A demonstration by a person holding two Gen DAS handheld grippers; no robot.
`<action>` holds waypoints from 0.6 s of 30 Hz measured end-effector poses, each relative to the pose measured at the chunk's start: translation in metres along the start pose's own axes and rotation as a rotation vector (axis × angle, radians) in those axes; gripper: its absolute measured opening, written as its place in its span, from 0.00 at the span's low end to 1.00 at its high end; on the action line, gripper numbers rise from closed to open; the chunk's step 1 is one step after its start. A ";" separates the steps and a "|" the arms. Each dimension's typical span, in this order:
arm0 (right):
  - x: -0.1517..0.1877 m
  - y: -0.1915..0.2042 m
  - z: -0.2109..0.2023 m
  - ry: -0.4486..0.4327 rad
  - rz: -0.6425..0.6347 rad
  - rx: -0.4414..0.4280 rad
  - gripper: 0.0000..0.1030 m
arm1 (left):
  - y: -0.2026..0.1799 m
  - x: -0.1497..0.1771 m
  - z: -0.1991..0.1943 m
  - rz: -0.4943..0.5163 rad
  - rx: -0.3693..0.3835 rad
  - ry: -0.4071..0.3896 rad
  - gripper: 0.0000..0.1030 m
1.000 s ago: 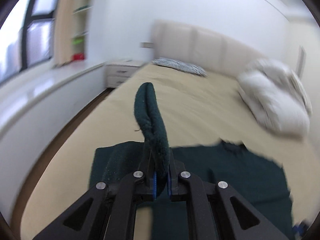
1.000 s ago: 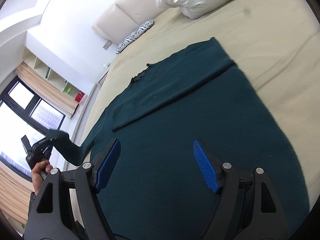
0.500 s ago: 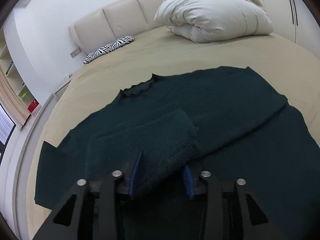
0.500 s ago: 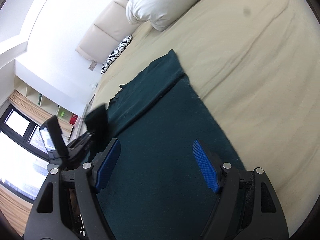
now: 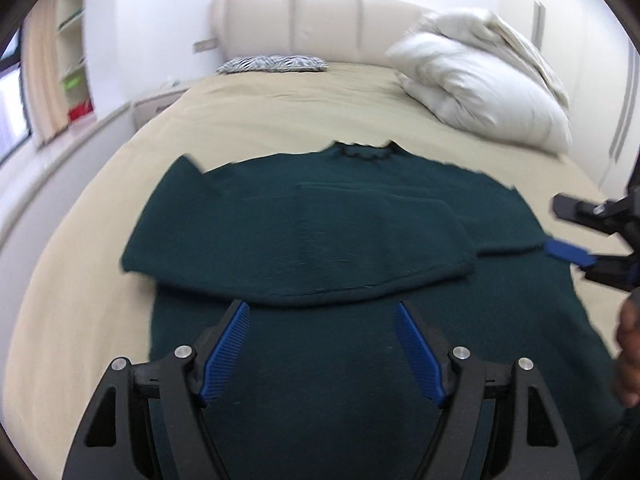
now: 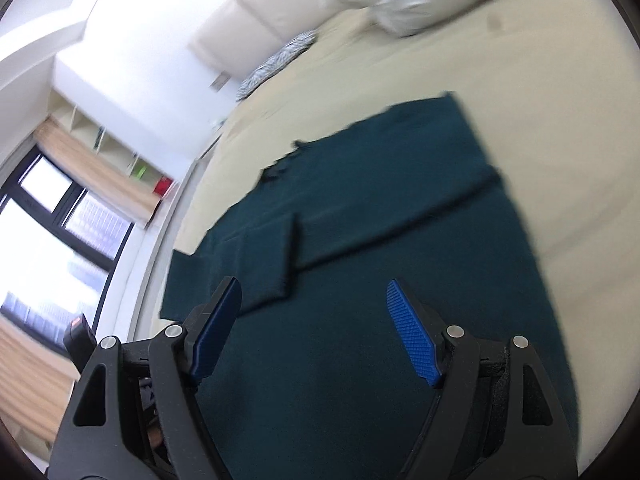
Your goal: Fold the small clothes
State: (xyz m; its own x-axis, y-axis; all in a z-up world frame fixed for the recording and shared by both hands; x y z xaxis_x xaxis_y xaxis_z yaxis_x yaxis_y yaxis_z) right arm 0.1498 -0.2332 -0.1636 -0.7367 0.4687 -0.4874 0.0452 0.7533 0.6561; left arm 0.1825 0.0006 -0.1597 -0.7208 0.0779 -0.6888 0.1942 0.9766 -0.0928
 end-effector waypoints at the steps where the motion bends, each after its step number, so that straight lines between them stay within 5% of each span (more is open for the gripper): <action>1: -0.004 0.011 0.019 0.039 -0.017 -0.026 0.73 | 0.011 -0.001 -0.002 -0.036 -0.001 -0.001 0.75; 9: -0.022 0.005 0.127 0.208 -0.019 0.124 0.70 | 0.095 -0.007 -0.024 -0.216 -0.034 -0.047 0.75; 11: -0.023 0.007 0.137 0.214 -0.067 0.158 0.59 | 0.108 -0.007 -0.021 -0.251 -0.040 -0.046 0.75; 13: -0.021 0.014 0.143 0.236 -0.128 0.166 0.31 | 0.120 -0.006 -0.019 -0.299 -0.034 -0.046 0.74; 16: -0.021 0.025 0.139 0.225 -0.227 0.209 0.08 | 0.131 -0.008 -0.018 -0.355 -0.014 -0.052 0.74; 18: -0.028 0.036 0.126 0.192 -0.281 0.214 0.07 | 0.137 -0.011 -0.019 -0.372 -0.007 -0.059 0.74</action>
State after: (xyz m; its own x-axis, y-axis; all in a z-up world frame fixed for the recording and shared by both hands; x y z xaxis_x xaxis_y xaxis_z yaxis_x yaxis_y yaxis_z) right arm 0.2575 -0.1607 -0.1989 -0.8521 0.1512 -0.5012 -0.0516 0.9285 0.3677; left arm 0.2047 0.1372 -0.1509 -0.7012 -0.2943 -0.6494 -0.0788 0.9373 -0.3396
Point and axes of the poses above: each gripper's, at about its wrist camera, not at the fingertips, and z roughly the way its jaws point, y to its left, x to its underside, the point moved 9 cm from there along z, roughly the way its jaws point, and after that the axes turned 1 degree about -z, right-handed, at the moved point
